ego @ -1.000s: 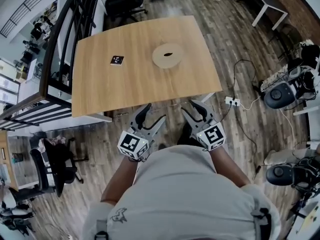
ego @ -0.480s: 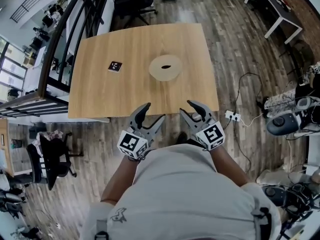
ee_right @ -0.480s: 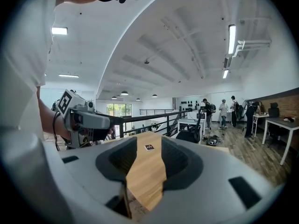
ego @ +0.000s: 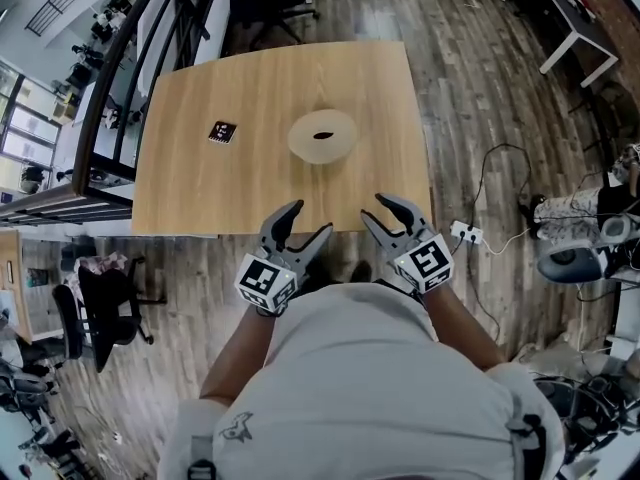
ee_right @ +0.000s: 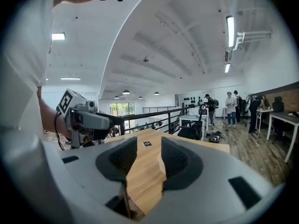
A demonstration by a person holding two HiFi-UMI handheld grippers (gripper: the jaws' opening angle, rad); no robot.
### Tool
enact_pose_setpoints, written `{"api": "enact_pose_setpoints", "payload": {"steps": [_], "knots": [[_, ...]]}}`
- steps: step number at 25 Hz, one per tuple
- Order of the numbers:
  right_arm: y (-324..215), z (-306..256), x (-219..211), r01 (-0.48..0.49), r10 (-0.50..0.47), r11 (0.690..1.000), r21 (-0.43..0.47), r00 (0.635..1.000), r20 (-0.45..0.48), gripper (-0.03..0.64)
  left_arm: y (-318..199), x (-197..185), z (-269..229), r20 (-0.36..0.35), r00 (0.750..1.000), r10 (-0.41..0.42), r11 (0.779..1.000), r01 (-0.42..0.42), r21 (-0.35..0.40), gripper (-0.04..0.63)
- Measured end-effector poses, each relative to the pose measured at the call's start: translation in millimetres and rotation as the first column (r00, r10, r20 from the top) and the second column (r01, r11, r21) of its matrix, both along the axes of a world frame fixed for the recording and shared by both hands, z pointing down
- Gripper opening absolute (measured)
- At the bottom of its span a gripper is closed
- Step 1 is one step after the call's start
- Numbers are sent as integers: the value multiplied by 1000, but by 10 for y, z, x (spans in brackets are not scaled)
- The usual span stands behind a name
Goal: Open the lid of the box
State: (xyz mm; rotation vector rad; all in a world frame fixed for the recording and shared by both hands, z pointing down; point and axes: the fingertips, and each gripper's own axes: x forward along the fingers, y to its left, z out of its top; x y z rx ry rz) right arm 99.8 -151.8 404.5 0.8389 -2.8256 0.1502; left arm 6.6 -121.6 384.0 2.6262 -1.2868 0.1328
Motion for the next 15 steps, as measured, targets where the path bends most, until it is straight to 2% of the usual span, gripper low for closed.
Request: {"api": "enact_pose_setpoints", "payload": {"steps": [4, 10, 15], "knots": [[-157, 84, 15, 2, -3, 1000, -10, 1000, -22, 169, -225, -3, 129, -3, 1000, 7, 1000, -7, -27, 284], [-481, 179, 10, -41, 39, 999, -35, 998, -52, 167, -613, -17, 271, -19, 998, 59, 997, -60, -54, 284], [-721, 336, -93, -68, 62, 995, -74, 995, -77, 167, -911, -149, 495, 0, 995, 101, 990, -101, -98, 284]]}}
